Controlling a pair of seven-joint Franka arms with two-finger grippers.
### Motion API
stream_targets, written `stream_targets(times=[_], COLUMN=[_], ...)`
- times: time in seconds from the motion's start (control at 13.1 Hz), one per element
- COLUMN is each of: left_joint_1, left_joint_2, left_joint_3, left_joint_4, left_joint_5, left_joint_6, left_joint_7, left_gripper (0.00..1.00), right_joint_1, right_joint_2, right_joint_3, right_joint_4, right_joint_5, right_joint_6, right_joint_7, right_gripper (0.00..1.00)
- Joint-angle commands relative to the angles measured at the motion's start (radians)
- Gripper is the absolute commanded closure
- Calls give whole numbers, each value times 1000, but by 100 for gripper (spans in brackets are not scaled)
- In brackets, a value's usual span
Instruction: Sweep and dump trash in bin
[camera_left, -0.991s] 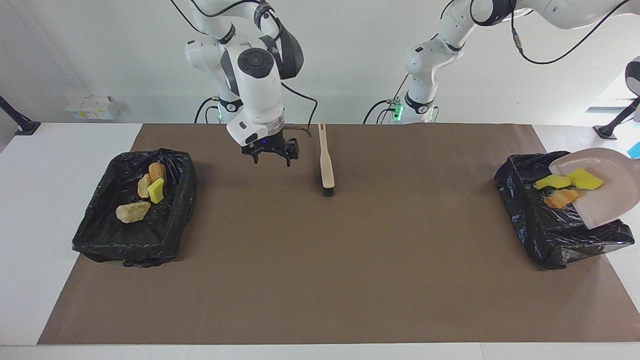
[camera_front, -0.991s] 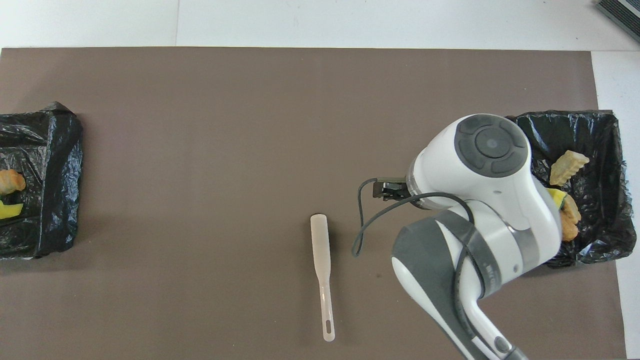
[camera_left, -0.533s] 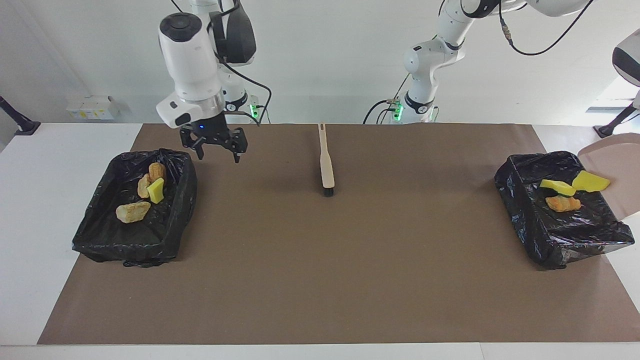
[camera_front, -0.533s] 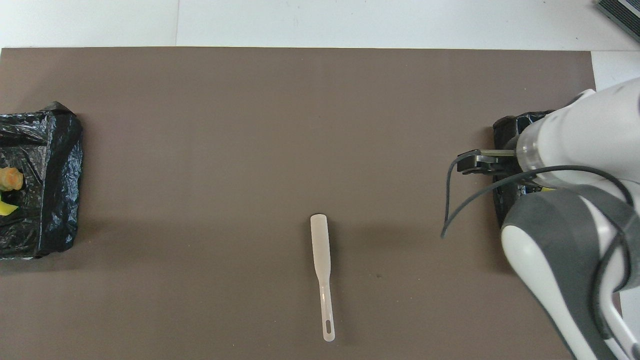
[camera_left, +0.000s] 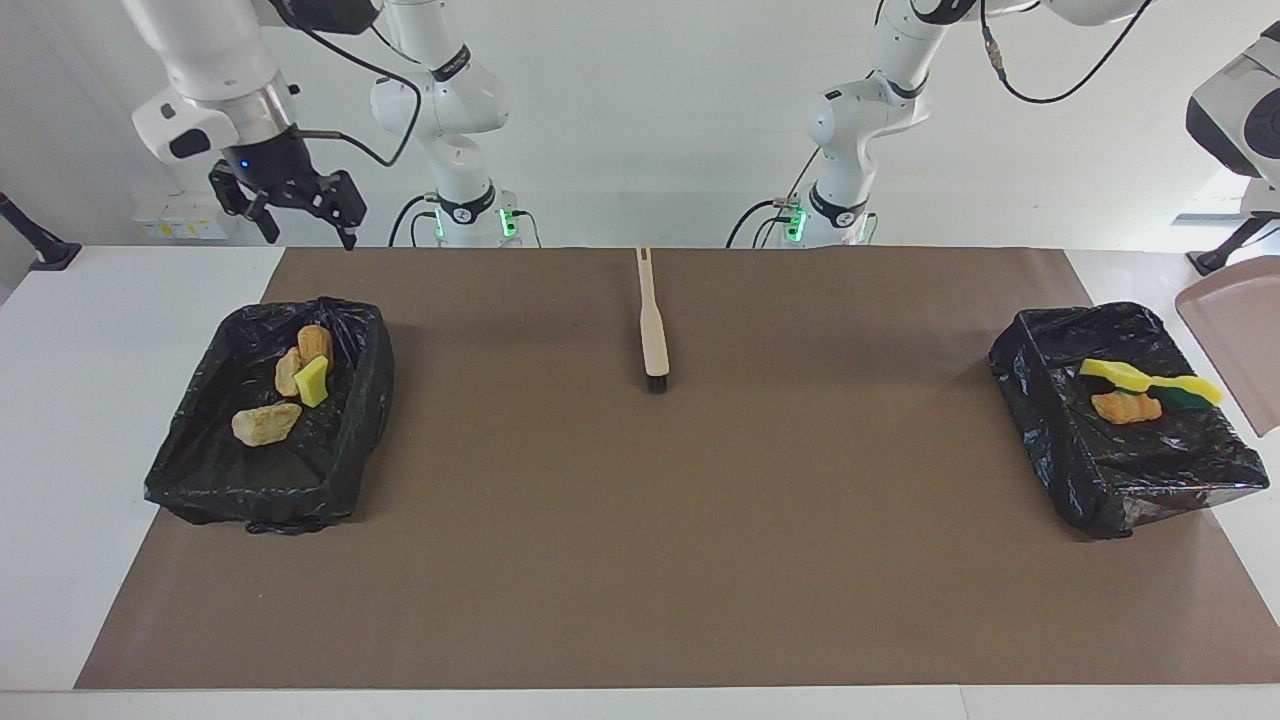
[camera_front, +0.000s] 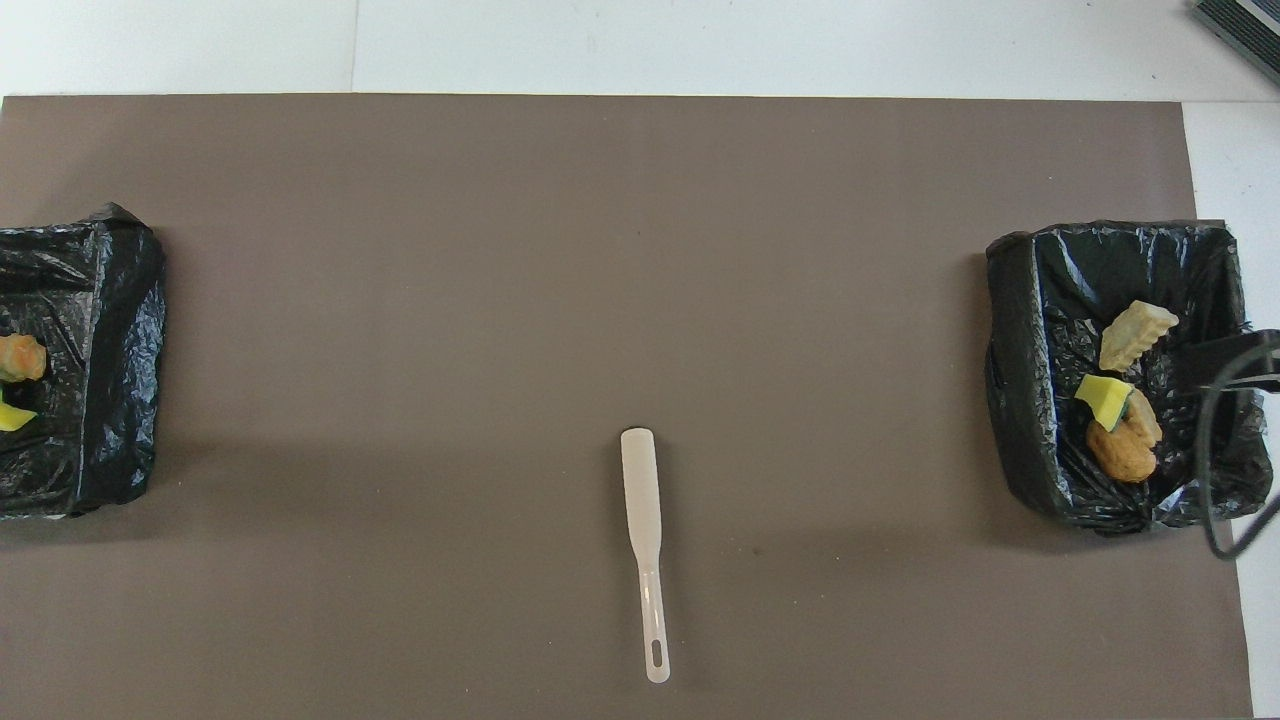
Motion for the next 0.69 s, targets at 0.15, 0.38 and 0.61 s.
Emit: stream_targets(times=[0.15,0.38,0.61], left_joint_1=[-29,-44,-69], left_joint_2=[-91,-109,-135], left_joint_3=[-5,-14,-20], left_joint_4=[-22,-27,-71], left_joint_5=[-120,-309,-465], left_joint_6=[-32,-92,-131], left_joint_7=[-19,-22,-19], left_gripper=[100,100,100], right_joint_1=[6,9,3], right_joint_2=[-37,-29,-28], right_joint_3=[-7,-2,-2], right_joint_4=[-49,-61,-61], right_joint_5=[9,9,9], right_joint_6=[-1,25,43], right_joint_7=[-24,-29,-24], right_gripper=[0,0,0])
